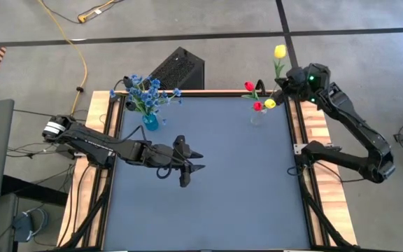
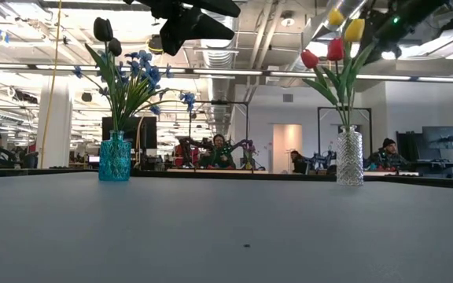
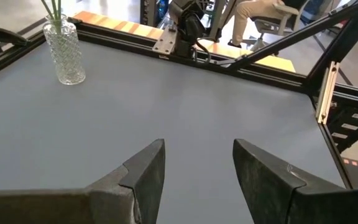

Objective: Sort flowers into vase by color
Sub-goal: Put the yellow tulip into the transparent vase

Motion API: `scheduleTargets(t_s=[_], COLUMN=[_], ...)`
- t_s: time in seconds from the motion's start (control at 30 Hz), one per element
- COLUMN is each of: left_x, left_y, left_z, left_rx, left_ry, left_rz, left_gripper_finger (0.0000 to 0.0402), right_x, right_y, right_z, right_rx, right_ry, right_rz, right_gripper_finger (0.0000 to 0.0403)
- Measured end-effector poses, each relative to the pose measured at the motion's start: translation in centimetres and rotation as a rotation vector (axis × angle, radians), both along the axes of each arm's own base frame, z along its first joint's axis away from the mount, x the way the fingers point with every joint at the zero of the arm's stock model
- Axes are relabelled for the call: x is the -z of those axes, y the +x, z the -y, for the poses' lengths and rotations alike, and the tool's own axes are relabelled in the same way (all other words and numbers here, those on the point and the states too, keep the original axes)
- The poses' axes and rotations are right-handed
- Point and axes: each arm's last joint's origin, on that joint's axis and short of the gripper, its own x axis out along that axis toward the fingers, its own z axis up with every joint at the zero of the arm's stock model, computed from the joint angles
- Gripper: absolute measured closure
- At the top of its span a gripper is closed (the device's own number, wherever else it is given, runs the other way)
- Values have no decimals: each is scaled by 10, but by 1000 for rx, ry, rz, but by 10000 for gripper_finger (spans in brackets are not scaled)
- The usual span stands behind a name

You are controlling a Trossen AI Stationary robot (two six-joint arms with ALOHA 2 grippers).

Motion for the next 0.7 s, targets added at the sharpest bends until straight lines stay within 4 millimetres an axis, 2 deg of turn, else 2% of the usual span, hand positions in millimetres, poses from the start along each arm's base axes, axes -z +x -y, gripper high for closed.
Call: scheduleTargets(t_s=[0.1, 0.47, 0.7], left_x=[0, 0, 0], left_y=[0, 0, 0], left_z=[0, -1, -1], left_rx=[0, -19, -21], left_ry=[0, 5, 7], left_rz=[0, 4, 3], left_gripper_finger=[224, 224, 224], right_x=[9, 24, 50], right_y=[3, 7, 13], right_z=[2, 3, 2], right_rx=[-10, -22, -46], right_ry=[9, 14, 61], right_rz=[-17, -23, -38], right_gripper_finger=[379, 379, 379])
